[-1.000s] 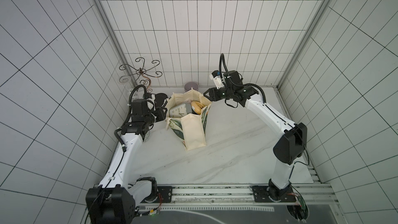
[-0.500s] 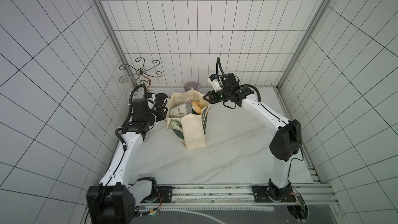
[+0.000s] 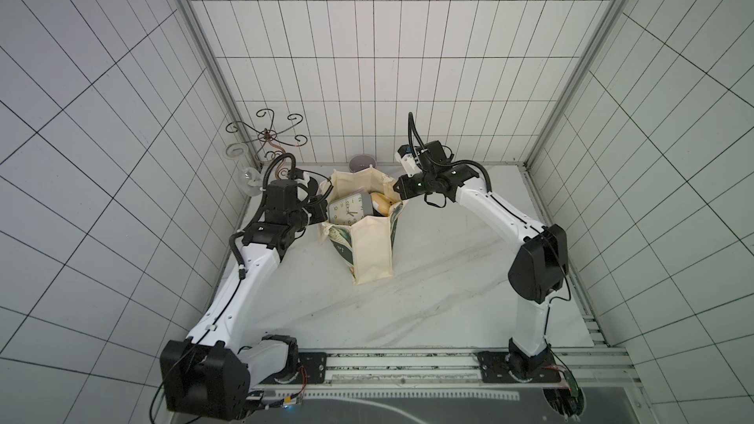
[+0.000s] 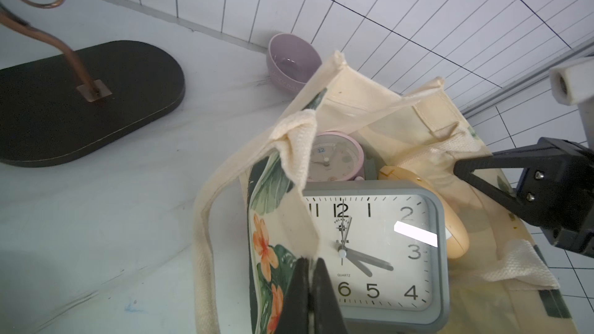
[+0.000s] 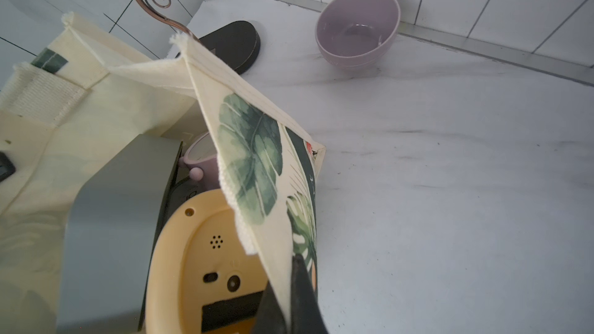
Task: Put the alarm clock into the canvas bag
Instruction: Pick up the canvas bag from the center of the board, then place the canvas bag at the center of the board.
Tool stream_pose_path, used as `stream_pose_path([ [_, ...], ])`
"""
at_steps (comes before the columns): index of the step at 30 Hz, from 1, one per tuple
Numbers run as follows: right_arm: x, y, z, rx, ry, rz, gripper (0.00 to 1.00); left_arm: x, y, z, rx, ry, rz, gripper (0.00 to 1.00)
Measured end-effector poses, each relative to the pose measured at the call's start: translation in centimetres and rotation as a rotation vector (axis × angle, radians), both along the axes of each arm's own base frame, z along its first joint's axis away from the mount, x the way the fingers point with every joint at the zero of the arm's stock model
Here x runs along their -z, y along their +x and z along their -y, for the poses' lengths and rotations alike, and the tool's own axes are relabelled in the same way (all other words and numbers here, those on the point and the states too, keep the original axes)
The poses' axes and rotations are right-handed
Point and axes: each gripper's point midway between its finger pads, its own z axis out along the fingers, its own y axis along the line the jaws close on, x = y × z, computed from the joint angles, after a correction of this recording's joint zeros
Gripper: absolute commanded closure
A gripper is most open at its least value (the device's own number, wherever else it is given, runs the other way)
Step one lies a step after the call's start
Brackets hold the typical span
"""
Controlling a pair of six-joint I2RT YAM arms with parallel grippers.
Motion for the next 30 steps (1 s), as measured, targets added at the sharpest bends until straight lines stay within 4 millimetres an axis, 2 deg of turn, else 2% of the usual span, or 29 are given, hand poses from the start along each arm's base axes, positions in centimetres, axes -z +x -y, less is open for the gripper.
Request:
stream_pose_path([
  [3,-0.9,0.9,3.3,0.068,-0.010,-0.002,1.00,-0.6,0.5,3.7,0.057,0.001,-0.005,1.00],
  [6,-1.9,2.1,7.8,0.166,-0.016,-0.001,1.00,-1.1,1.6,7.8,0.122,0.003,-0.002,1.00],
  [9,-3.0,2.9,11.7,0.247,-0.009,0.013,1.00,-1.6,3.1,11.0,0.166,-0.016,0.018,1.00],
  [12,-3.2,3.7,14.6,0.308,-0.004,0.019,1.00,-1.1,4.8,13.4,0.192,-0.028,0.034,1.00],
  [15,-2.1,4.3,16.4,0.345,-0.005,0.008,1.00,-0.2,6.1,14.9,0.204,-0.027,0.036,1.00],
  [16,-1.6,4.4,16.9,0.353,-0.005,0.001,1.00,0.0,6.4,15.2,0.206,-0.027,0.038,1.00],
  [17,-1.2,4.5,17.3,0.362,-0.002,-0.006,0.91,0.2,6.7,15.4,0.205,-0.029,0.040,0.97],
  [18,-1.1,4.6,17.6,0.368,0.007,-0.005,0.77,0.2,6.8,15.4,0.205,-0.032,0.043,0.92],
  [19,-1.0,4.7,17.7,0.369,0.016,-0.002,0.60,0.0,6.9,15.5,0.205,-0.034,0.048,0.87],
  [20,-1.1,4.9,17.8,0.371,0.028,0.008,0.39,-0.4,7.1,15.6,0.204,-0.041,0.067,0.78],
  [21,-1.3,5.0,17.8,0.369,0.035,0.020,0.03,-0.9,7.3,15.7,0.204,-0.049,0.088,0.67],
  [23,-1.6,5.0,17.8,0.370,0.041,0.037,0.00,-2.1,7.7,15.9,0.205,-0.062,0.133,0.44],
  [25,-2.3,4.9,18.4,0.380,0.050,0.061,0.00,-3.2,8.0,15.4,0.188,-0.061,0.173,0.28],
  [27,-2.9,4.2,19.9,0.407,0.071,0.085,0.00,-4.7,7.7,13.7,0.138,-0.042,0.230,0.04],
  [28,-3.1,3.8,20.8,0.426,0.083,0.095,0.00,-5.6,7.3,12.4,0.106,-0.031,0.266,0.03],
  [30,-3.5,2.7,24.2,0.500,0.108,0.123,0.00,-7.8,6.0,8.6,0.008,-0.027,0.346,0.03],
])
